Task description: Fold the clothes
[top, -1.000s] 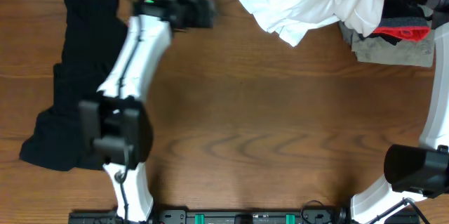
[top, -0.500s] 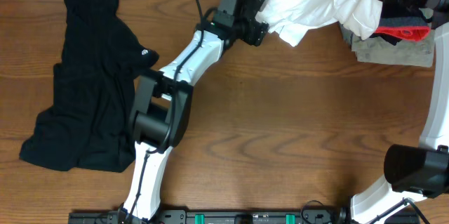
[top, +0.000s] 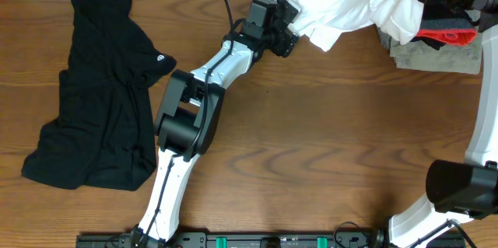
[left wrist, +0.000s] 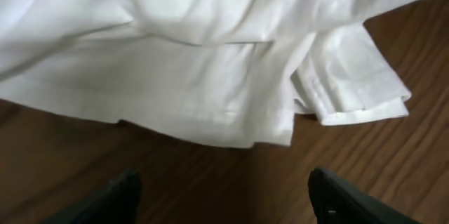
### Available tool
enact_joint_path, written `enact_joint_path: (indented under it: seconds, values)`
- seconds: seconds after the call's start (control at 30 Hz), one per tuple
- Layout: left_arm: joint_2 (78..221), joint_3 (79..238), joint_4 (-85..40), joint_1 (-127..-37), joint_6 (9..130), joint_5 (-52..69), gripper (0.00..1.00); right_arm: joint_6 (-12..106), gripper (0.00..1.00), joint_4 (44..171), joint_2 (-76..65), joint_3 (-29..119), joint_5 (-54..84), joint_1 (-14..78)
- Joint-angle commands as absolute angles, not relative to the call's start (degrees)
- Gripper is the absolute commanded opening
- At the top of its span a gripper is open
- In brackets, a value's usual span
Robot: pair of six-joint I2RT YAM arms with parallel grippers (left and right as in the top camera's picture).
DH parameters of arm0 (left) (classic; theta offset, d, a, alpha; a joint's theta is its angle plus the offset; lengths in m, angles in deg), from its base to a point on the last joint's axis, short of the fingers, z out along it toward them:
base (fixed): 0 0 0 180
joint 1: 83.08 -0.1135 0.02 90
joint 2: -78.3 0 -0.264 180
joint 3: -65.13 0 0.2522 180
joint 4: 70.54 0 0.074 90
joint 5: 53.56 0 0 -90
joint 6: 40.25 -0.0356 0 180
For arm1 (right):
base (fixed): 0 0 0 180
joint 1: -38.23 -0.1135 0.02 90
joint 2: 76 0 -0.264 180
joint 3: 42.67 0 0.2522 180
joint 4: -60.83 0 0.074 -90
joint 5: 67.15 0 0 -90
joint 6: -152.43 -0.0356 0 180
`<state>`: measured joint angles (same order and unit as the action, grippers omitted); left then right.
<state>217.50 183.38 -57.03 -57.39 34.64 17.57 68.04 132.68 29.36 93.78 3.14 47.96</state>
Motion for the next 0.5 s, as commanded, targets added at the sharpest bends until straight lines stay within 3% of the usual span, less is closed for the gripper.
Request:
enact_joint_path:
  seconds: [0.0,0.33,0.47]
  values:
    - [217.65,183.69,-57.08,-56.18,33.68,18.07,0.78,68.93,0.01,132.72,29.14,93.61,2.90,48.01]
    - [220.36,183.69,-58.52,-54.61,32.19,18.13,0.78,68.97,0.01,133.77,29.14,93.61,2.90,48.01]
    - [220.47,183.69,-60.25,-54.59,32.19,21.15,0.72,68.95,0.01,134.06,29.14,93.61,2.88,48.01]
